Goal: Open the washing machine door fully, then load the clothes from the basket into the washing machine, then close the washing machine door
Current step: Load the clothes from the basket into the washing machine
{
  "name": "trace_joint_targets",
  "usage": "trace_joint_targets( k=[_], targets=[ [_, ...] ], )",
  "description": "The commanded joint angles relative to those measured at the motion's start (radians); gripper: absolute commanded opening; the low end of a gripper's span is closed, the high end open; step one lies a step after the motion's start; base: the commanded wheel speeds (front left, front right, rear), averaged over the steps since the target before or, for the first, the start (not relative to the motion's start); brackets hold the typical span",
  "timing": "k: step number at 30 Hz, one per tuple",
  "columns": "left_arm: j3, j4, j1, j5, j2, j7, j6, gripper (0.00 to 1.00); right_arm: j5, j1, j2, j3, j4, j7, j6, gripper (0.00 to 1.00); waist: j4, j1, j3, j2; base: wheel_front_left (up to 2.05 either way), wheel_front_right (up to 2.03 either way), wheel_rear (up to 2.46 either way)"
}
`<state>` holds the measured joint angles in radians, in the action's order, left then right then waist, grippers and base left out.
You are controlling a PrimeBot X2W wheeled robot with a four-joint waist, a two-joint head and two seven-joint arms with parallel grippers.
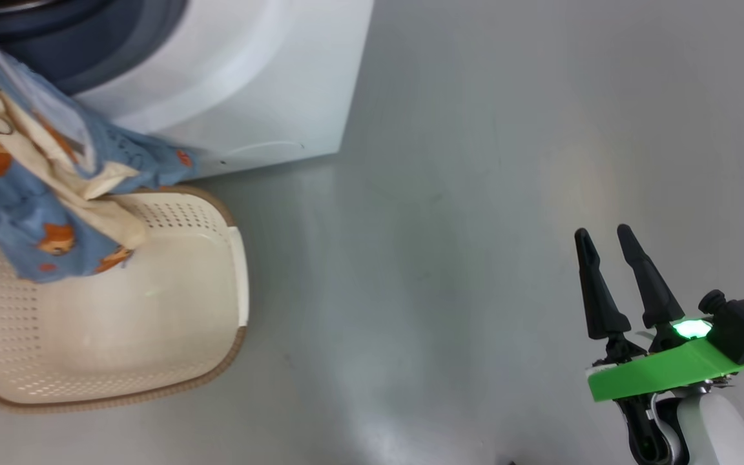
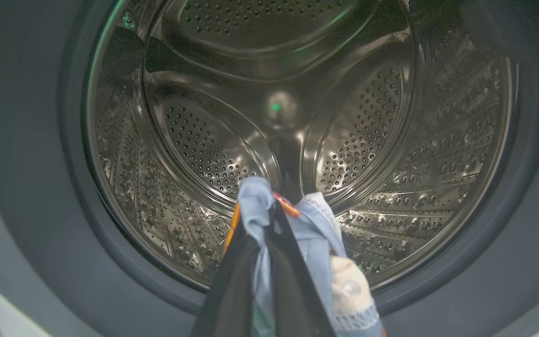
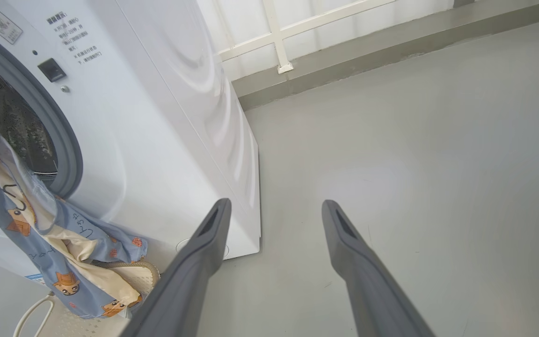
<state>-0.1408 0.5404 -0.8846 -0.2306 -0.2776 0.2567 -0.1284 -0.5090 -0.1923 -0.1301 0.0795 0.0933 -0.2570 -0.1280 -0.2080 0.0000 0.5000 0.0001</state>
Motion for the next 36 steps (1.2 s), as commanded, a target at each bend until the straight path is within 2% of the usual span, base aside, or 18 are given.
trace_joint_targets(
  k=[1, 13, 20, 25, 31, 34, 36],
  targets=[
    [-0.012, 0.013, -0.040, 0.016, -0.062, 0.005, -0.002, 0.00, -0.005, -0.007, -0.003, 0.024, -0.025, -0.005, -0.003, 1.00, -0.031, 0.0000, 0.036, -0.0001, 0.00, 0.00, 0.00],
    [0.105, 0.458, -0.308, 0.079, -0.136, 0.002, -0.002, 0.00, -0.006, -0.040, 0.027, 0.056, -0.029, -0.005, -0.003, 1.00, -0.080, 0.0000, 0.116, -0.0001, 0.00, 0.00, 0.00],
    [0.140, 0.589, -0.445, 0.083, -0.155, -0.001, -0.002, 0.00, -0.007, -0.052, 0.039, 0.068, -0.032, -0.005, -0.003, 1.00, -0.096, 0.0000, 0.141, -0.0001, 0.00, 0.00, 0.00],
    [0.152, 0.547, -0.509, 0.091, -0.160, 0.004, -0.001, 0.00, -0.007, -0.057, 0.043, 0.068, -0.037, -0.005, -0.003, 1.00, -0.098, 0.0000, 0.157, -0.0001, 0.00, 0.00, 0.00],
    [0.133, 0.298, -0.500, 0.108, -0.162, 0.005, 0.023, 0.00, -0.005, -0.074, 0.052, 0.073, -0.041, -0.005, -0.003, 1.00, -0.105, 0.0000, 0.178, -0.0001, 0.00, 0.00, 0.00],
    [0.087, 0.186, -0.466, 0.101, -0.155, 0.005, 0.037, 0.00, -0.006, -0.080, 0.056, 0.075, -0.043, -0.005, -0.003, 1.00, -0.109, 0.0000, 0.186, -0.0001, 0.00, 0.00, 0.00],
    [0.081, 0.190, -0.442, 0.105, -0.153, 0.005, 0.034, 0.00, -0.006, -0.080, 0.057, 0.074, -0.043, -0.005, -0.003, 1.00, -0.110, 0.0000, 0.186, -0.0001, 0.00, 0.00, 0.00]
  ],
)
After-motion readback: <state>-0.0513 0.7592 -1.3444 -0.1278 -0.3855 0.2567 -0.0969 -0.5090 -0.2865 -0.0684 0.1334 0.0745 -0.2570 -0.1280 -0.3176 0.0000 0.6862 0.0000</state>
